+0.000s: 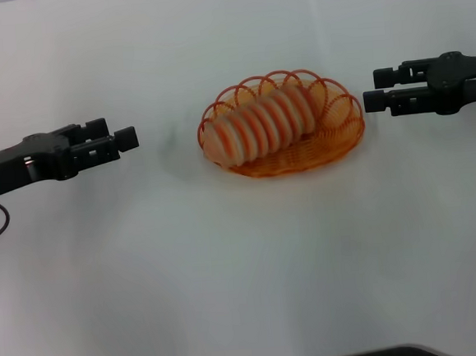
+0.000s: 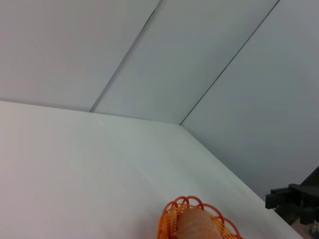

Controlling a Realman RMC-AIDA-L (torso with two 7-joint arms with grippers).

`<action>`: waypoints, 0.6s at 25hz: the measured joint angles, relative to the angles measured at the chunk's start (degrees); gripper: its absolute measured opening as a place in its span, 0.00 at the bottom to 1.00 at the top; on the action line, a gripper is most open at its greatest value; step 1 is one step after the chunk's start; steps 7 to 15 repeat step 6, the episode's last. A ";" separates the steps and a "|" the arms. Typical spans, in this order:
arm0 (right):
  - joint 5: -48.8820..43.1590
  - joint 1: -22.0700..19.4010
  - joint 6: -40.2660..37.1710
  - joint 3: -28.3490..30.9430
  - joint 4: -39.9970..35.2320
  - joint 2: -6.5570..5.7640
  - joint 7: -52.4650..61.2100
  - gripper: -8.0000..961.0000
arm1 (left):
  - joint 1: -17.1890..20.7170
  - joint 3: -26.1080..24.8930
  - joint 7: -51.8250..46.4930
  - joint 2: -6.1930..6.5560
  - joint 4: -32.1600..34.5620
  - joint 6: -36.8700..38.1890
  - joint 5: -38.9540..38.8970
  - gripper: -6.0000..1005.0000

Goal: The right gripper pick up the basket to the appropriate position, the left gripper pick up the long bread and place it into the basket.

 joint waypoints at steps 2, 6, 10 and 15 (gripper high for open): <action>-0.02 0.08 -0.05 0.00 0.00 0.03 0.03 0.72 | -0.10 -0.02 -0.01 -0.01 -0.03 0.00 0.01 0.87; -0.05 0.11 -0.08 0.00 0.04 0.05 0.12 0.72 | -0.36 -0.04 -0.04 -0.03 -0.06 0.04 0.02 0.87; -0.05 0.11 -0.08 0.00 0.04 0.05 0.12 0.72 | -0.36 -0.04 -0.04 -0.03 -0.06 0.04 0.02 0.87; -0.05 0.11 -0.08 0.00 0.04 0.05 0.12 0.72 | -0.36 -0.04 -0.04 -0.03 -0.06 0.04 0.02 0.87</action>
